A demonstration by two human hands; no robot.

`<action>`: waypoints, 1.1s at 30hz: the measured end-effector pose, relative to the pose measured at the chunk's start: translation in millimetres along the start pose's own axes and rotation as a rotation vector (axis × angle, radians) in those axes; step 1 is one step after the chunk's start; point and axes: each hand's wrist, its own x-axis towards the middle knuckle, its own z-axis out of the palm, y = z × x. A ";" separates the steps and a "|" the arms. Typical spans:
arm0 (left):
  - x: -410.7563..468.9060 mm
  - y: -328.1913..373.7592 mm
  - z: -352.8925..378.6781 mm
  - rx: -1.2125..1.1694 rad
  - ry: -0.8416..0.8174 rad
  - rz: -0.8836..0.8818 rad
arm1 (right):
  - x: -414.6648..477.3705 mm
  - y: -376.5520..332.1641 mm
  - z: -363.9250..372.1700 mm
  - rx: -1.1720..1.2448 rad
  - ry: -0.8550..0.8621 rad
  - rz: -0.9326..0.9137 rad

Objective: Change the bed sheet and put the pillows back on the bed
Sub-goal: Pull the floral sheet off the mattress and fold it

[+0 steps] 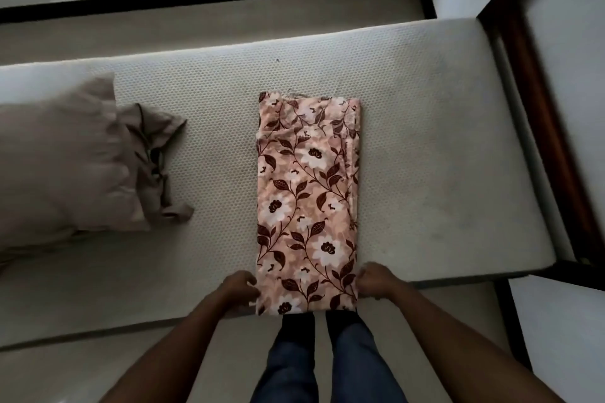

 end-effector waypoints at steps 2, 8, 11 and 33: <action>6.6 18.3 -19.0 -0.026 0.052 0.028 | 11.3 -9.7 -23.0 0.055 0.099 -0.026; 30.3 88.5 -79.3 -0.170 0.210 0.170 | 46.2 -51.2 -100.3 0.217 0.286 -0.116; 53.7 119.5 -104.1 -0.192 0.233 0.197 | 72.8 -70.7 -127.3 0.262 0.304 -0.131; 216.8 199.0 -196.4 -0.018 0.918 0.259 | 235.5 -134.9 -171.8 0.182 0.714 -0.278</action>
